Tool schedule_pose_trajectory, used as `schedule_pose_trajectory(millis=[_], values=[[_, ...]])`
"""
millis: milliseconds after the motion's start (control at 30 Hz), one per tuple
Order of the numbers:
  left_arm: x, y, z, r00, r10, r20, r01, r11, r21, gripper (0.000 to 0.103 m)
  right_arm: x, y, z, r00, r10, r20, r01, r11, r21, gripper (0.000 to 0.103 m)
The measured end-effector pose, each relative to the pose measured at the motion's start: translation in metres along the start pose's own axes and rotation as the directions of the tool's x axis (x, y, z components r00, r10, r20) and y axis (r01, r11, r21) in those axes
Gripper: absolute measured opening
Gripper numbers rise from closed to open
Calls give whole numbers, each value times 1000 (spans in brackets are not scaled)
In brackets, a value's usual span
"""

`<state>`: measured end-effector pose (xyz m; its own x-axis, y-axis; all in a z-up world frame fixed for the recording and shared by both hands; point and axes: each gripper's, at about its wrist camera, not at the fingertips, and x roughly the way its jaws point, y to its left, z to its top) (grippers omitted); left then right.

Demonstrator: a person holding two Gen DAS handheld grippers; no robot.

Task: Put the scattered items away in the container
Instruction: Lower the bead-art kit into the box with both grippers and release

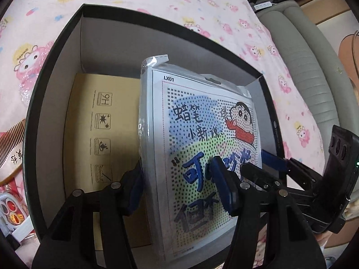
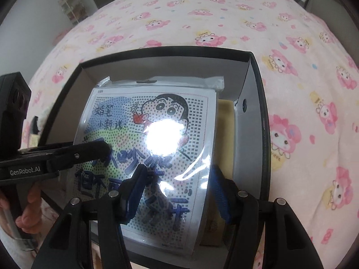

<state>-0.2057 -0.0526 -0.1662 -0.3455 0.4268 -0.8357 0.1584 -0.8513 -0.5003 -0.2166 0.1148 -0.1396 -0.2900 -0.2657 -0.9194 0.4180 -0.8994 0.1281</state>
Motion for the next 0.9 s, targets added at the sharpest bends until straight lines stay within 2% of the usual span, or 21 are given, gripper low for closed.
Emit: schedule_pose_trajectory(millis=[100,167,300,333,500,667,767,833,900], values=[[9,-3,-3,995,88,-41,-87,996,23,53,1,5,-3,1000,-18,-3,18,999,-29,54],[9,-4,-4,993,109,-51,-108,994,30,53,1,9,-5,999,-34,-2,33,998,-54,54],[-13,-11,2,982,185,46,-187,981,49,53,-6,4,1,999,27,18,-27,999,-24,53],[-15,-12,6,978,201,49,-203,978,47,52,-9,3,6,999,42,27,-41,999,-20,53],[10,-19,19,954,294,-62,-288,954,90,45,14,9,26,993,81,-87,-85,995,-45,47],[33,-23,14,959,247,-138,-235,967,97,46,32,5,14,982,103,-158,-106,994,-7,47],[36,-32,13,969,195,-154,-180,978,107,45,31,-1,8,984,84,-158,-84,996,7,47],[41,-39,12,971,158,-179,-138,983,118,45,29,-3,6,982,101,-157,-99,995,18,47],[43,-46,12,967,190,-173,-164,975,150,45,28,-1,4,984,84,-158,-83,996,13,46]])
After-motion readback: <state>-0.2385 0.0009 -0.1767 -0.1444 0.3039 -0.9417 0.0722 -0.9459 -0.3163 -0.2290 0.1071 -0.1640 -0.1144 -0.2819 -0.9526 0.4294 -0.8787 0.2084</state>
